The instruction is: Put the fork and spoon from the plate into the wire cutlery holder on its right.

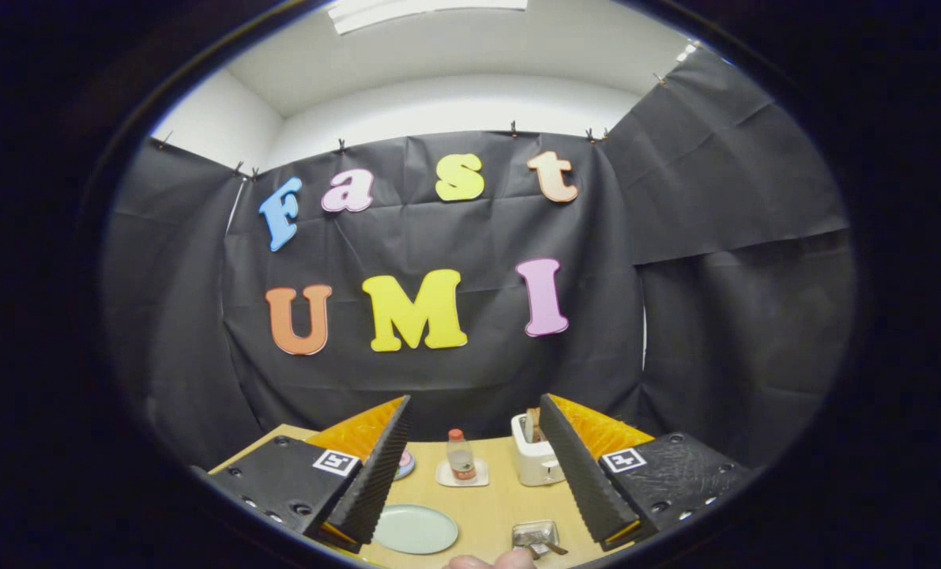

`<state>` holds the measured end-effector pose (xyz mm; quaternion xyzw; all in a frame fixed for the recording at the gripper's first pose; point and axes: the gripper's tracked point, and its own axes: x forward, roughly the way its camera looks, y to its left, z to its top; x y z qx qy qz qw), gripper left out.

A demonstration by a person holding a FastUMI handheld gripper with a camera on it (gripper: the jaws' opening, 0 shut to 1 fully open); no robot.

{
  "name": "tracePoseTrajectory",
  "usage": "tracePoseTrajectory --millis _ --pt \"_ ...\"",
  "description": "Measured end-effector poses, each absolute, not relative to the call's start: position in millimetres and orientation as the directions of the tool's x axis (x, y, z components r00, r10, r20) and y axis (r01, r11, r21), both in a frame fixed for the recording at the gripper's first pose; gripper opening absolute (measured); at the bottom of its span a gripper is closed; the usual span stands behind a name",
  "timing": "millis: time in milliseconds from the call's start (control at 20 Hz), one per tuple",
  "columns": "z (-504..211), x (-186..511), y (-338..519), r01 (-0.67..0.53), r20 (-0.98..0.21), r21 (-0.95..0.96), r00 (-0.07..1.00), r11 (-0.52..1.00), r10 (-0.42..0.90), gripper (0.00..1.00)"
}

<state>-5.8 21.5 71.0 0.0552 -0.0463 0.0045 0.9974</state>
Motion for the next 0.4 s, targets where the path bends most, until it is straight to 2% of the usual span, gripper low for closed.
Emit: tracePoseTrajectory --millis 400 --pt "77 -12 40 -0.022 0.101 0.114 0.995 0.993 0.010 0.95"
